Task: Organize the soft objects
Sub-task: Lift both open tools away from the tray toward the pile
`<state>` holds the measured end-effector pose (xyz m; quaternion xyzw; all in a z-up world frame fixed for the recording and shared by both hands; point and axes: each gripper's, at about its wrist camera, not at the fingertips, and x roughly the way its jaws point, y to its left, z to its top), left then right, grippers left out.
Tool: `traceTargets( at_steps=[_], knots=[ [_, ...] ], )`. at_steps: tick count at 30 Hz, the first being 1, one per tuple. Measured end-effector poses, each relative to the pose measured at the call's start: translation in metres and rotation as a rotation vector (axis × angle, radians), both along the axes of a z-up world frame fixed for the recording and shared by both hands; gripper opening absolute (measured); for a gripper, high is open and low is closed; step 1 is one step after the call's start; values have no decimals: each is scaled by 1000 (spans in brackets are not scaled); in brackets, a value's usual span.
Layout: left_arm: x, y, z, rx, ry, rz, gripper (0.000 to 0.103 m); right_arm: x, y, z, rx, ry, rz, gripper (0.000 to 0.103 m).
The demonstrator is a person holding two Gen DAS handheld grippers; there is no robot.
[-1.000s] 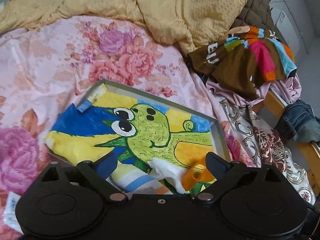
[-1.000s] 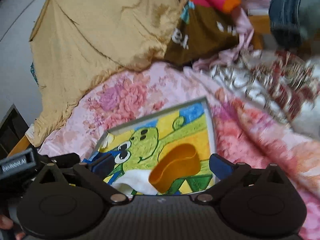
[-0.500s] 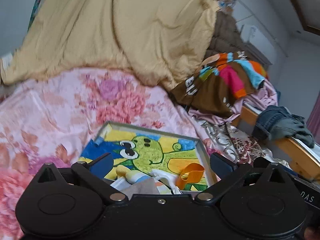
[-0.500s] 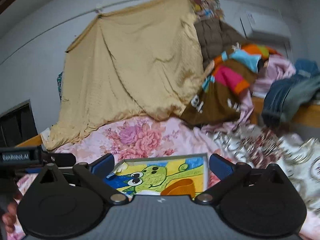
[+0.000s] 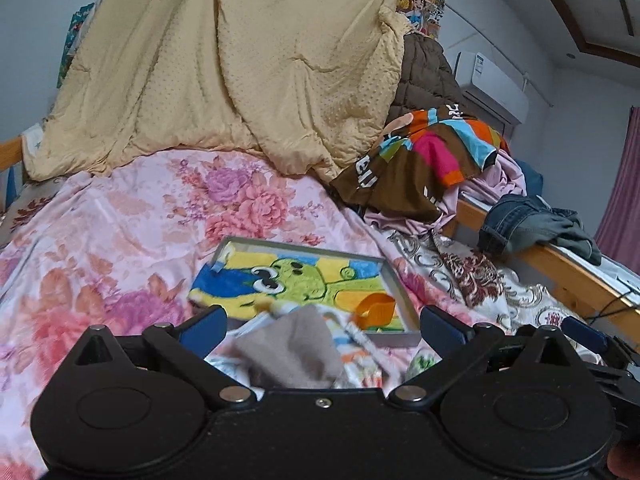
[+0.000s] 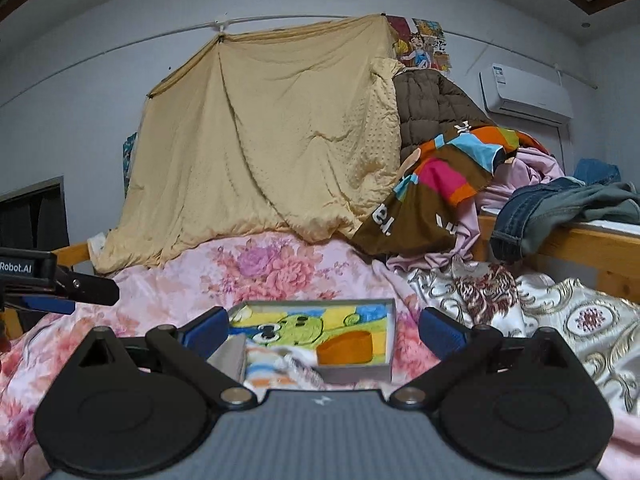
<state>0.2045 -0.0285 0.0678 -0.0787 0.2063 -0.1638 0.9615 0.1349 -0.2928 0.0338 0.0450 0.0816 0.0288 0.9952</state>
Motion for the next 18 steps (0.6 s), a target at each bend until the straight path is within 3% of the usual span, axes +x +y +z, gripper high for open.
traceTargets(
  at_steps=[8,11,14,18],
  knots=[
    [-24,32,-24,17,44,6,102,-25,21,-15,-21,69,30,103],
    [-29,40,-32,37,62,-8,102,-31,26,-24,19,120,42,103],
    [-32,44,-42,81,104,-33,102,-34,33,-33,50,174,83,103],
    [-34,52,-55,154,136,-69,102,-32,53,-43,14,222,141,103]
  ],
)
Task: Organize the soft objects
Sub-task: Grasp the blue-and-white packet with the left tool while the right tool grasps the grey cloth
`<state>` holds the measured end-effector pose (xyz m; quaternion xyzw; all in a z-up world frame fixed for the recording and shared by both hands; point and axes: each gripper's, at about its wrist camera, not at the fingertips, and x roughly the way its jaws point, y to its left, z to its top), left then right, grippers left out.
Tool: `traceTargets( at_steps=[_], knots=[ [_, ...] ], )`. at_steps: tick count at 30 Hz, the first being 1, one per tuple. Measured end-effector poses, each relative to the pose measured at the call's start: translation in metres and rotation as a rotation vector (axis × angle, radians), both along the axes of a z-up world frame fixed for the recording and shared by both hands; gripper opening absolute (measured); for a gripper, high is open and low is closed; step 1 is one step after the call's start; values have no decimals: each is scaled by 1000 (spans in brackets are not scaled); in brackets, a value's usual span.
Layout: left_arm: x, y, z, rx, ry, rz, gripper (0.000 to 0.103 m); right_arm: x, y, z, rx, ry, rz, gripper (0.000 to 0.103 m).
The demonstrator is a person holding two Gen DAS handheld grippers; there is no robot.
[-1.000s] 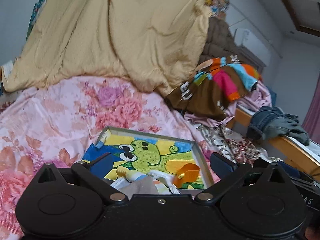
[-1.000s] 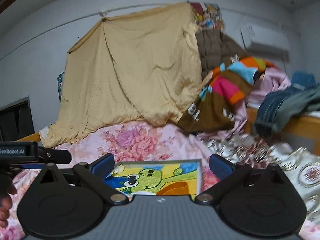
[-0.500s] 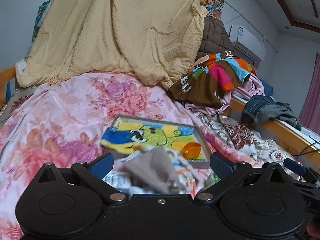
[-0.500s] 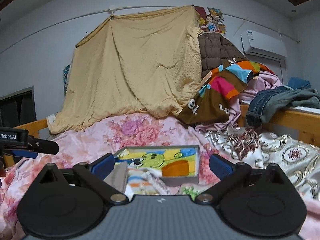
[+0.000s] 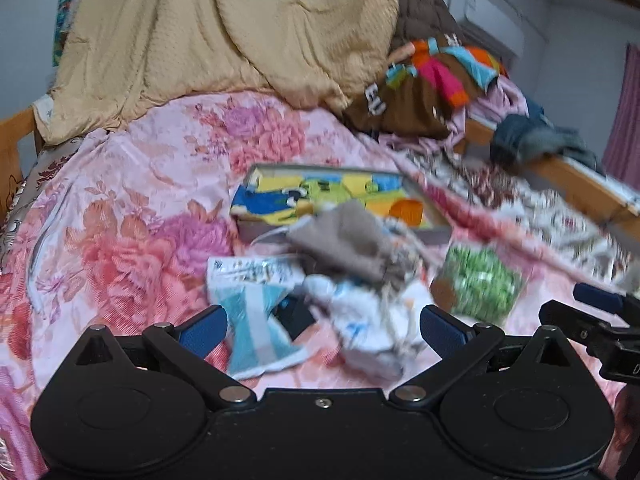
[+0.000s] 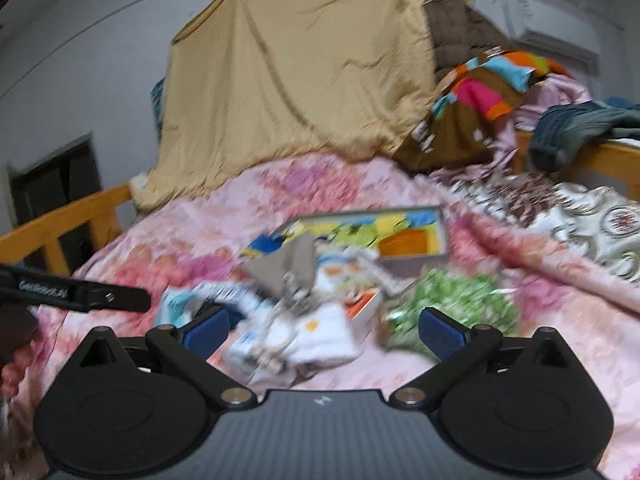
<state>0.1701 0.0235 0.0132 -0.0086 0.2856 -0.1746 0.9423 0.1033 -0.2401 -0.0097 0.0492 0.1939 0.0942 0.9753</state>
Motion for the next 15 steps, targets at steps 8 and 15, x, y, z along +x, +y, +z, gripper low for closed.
traceTargets(
  at_steps=[8,15],
  knots=[
    [14,10,-23,11,55,-4,102,18,27,-24,-46,77,93,103],
    [26,12,-41,17,52,-20,102,43,40,-46,-54,139,118,103]
  ],
)
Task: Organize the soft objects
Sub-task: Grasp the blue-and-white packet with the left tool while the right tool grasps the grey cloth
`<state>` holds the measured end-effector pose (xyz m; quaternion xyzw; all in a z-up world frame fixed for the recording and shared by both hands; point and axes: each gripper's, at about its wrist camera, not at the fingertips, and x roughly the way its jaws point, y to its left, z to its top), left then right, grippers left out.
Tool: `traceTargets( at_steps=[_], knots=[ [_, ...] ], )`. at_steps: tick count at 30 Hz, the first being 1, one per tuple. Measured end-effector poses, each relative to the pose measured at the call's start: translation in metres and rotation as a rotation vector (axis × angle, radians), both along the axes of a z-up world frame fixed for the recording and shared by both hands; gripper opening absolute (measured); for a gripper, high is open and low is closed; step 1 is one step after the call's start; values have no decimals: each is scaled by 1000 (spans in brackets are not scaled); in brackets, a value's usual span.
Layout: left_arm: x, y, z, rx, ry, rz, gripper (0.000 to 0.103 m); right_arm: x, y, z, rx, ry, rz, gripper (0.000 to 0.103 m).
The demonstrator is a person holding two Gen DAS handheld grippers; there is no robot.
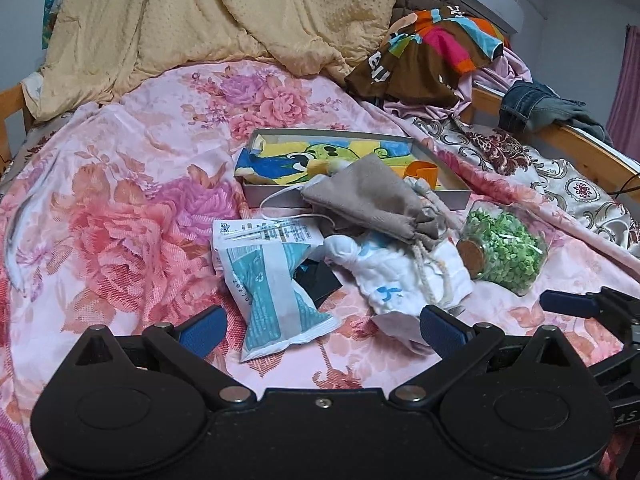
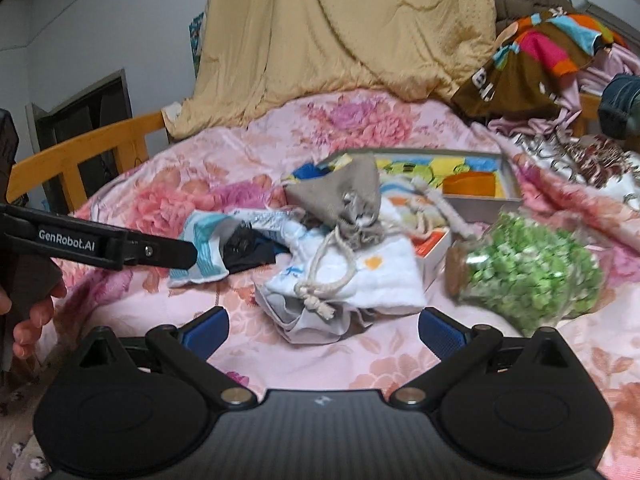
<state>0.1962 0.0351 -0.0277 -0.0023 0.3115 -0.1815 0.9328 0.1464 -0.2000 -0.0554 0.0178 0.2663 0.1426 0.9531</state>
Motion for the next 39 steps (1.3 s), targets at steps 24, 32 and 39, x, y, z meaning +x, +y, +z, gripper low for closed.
traceTargets(
  at_steps=[24,32,39],
  knots=[
    [61,21,-38,-116,70,99,102,57,26,-35,-21,61,42,92],
    [59,24,-35,-133,53,127,84,54,25,-34,20,56,59,69],
    [59,25,-36,-169,86,110,51,55,25,-33,-2,73,31,39]
  ],
)
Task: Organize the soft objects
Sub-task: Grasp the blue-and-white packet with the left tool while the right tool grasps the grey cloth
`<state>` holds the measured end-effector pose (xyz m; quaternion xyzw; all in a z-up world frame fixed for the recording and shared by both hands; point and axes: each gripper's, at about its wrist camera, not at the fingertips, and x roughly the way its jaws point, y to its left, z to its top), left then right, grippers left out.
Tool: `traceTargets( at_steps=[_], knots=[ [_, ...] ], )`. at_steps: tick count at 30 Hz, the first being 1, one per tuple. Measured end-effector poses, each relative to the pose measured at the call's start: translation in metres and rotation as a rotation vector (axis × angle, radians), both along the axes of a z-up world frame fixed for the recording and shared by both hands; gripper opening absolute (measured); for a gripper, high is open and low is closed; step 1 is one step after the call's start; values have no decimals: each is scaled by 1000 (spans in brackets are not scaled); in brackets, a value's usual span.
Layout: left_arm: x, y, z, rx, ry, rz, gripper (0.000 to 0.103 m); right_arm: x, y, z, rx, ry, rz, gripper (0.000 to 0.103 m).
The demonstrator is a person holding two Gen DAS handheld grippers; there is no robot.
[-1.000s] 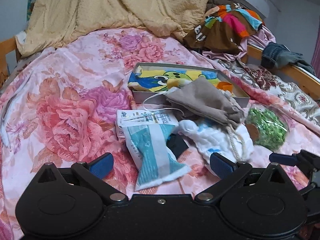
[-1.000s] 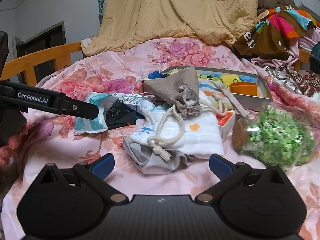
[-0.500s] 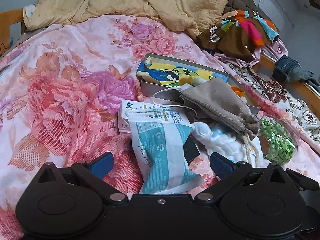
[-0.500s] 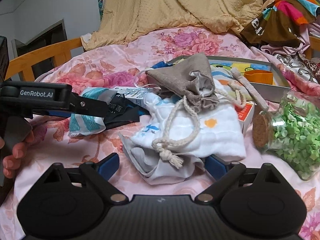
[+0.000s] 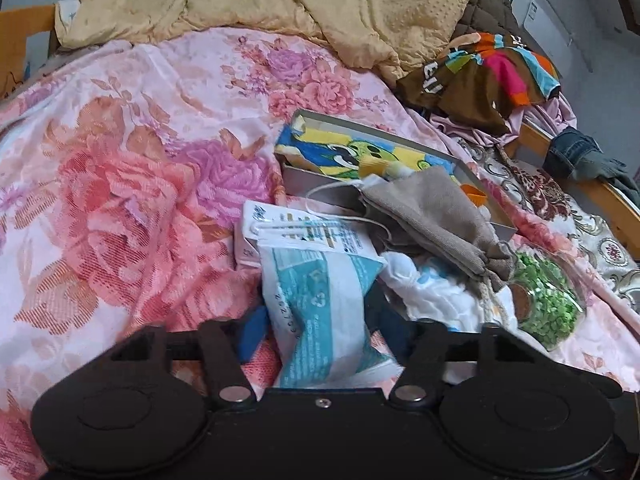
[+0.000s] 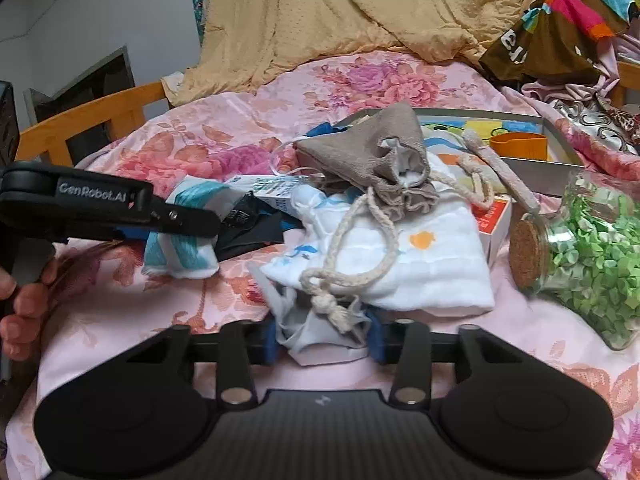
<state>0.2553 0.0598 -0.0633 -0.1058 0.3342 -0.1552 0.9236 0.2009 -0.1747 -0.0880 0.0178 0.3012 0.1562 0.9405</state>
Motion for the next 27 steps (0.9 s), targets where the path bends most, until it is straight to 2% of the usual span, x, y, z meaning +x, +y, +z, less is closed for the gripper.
traceTargets(
  at_steps=[4,11,19,27],
  knots=[
    [-4,-3,-4,-35,9,-29,49,-3,5,3,-7,18,3,31],
    [-13,-19,-8,-15,14,-82,48,-9,10,6,7,48,30,23],
    [-29,-31,-8,-1,44,-113,48,-23,6,17,22,47,49,22],
    [-43,-27,10,-20,18,-65,48,-47,-7,41,92,-14,75,22]
  ],
)
